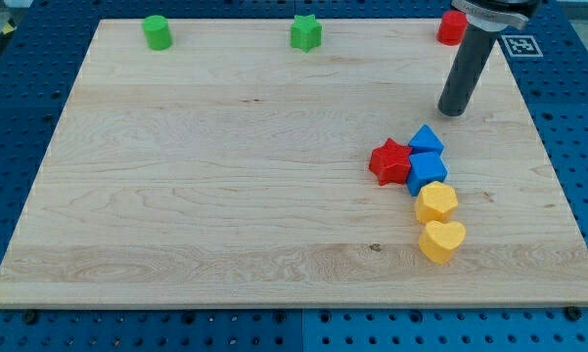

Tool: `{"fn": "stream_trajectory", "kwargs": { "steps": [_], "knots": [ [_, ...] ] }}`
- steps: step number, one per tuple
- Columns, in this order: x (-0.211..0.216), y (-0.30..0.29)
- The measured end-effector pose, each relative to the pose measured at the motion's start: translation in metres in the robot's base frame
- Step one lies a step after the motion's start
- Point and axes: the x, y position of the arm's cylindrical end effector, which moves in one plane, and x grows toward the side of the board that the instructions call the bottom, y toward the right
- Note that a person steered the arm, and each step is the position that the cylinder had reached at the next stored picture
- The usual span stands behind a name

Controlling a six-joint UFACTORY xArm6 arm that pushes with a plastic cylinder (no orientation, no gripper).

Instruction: Point your arm at the right side of the blue cube

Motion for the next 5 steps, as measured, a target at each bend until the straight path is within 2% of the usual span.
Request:
{"fn": "stream_trajectory", "kwargs": {
  "steps": [1,2,3,5],
  "knots": [
    [0.000,0.000],
    [0.021,0.001],
    [0.070,0.013],
    [0.087,0.015]
  ]
}}
